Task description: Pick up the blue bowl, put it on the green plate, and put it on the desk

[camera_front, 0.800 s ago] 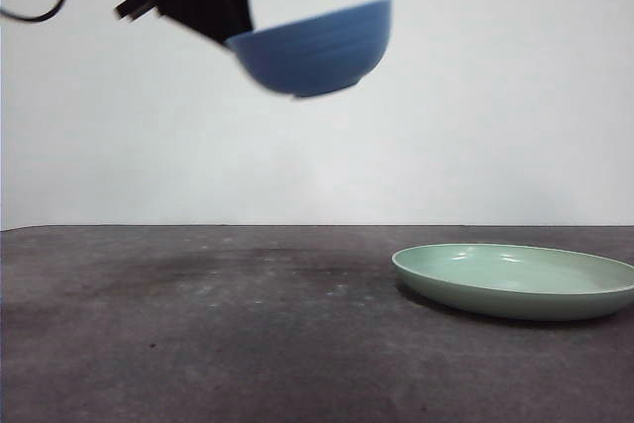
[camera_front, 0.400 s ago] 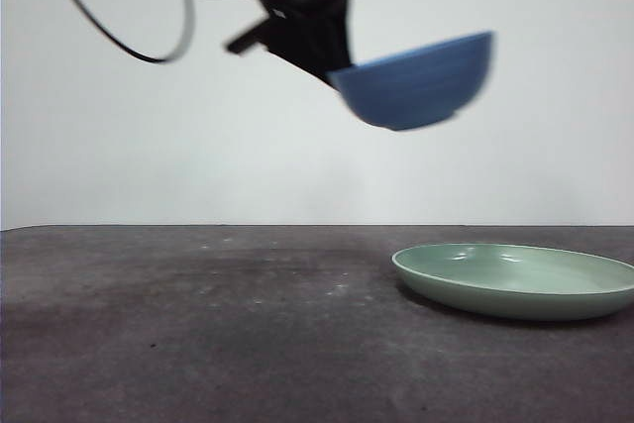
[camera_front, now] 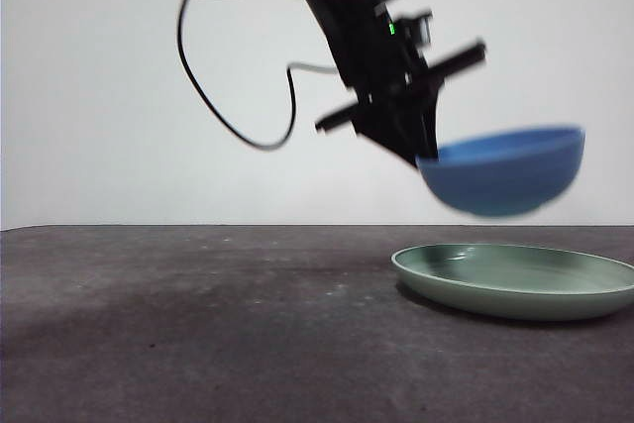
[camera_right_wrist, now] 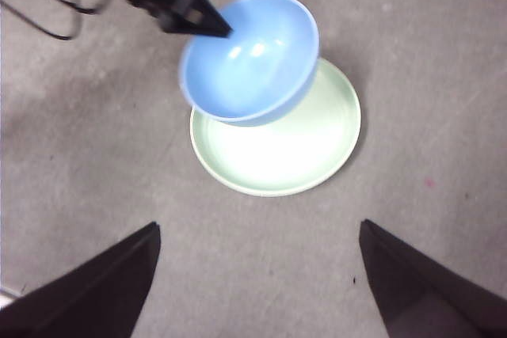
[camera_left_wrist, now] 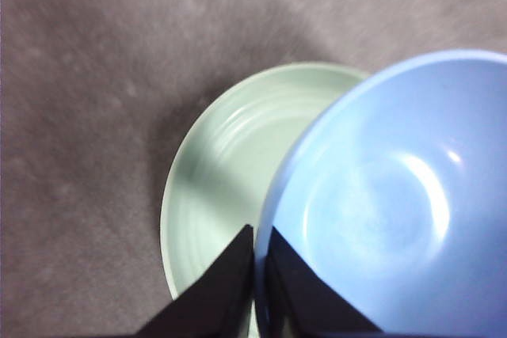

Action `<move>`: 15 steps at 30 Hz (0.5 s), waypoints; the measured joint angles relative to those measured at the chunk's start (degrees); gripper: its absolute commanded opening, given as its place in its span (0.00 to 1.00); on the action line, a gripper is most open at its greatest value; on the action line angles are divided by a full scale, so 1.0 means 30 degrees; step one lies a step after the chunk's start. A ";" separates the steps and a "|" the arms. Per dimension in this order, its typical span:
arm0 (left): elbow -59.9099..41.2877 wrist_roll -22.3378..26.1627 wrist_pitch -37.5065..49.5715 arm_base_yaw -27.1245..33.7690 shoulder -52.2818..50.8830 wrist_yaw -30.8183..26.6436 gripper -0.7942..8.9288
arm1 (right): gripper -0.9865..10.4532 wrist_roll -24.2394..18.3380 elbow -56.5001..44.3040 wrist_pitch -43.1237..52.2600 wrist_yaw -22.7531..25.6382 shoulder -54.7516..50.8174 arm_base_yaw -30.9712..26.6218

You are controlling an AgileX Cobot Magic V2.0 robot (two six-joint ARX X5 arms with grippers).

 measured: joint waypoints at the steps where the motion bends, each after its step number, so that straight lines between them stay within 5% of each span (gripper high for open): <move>1: 0.0058 0.0000 0.0029 -0.0015 0.0444 -0.0262 0.10 | 0.44 0.0000 0.0000 -0.0131 0.0015 -0.0087 0.0000; 15: 0.0117 0.0000 0.0328 -0.0066 0.2033 -0.0503 0.11 | 0.44 0.0160 0.0000 -0.0299 0.0299 -0.0175 0.0000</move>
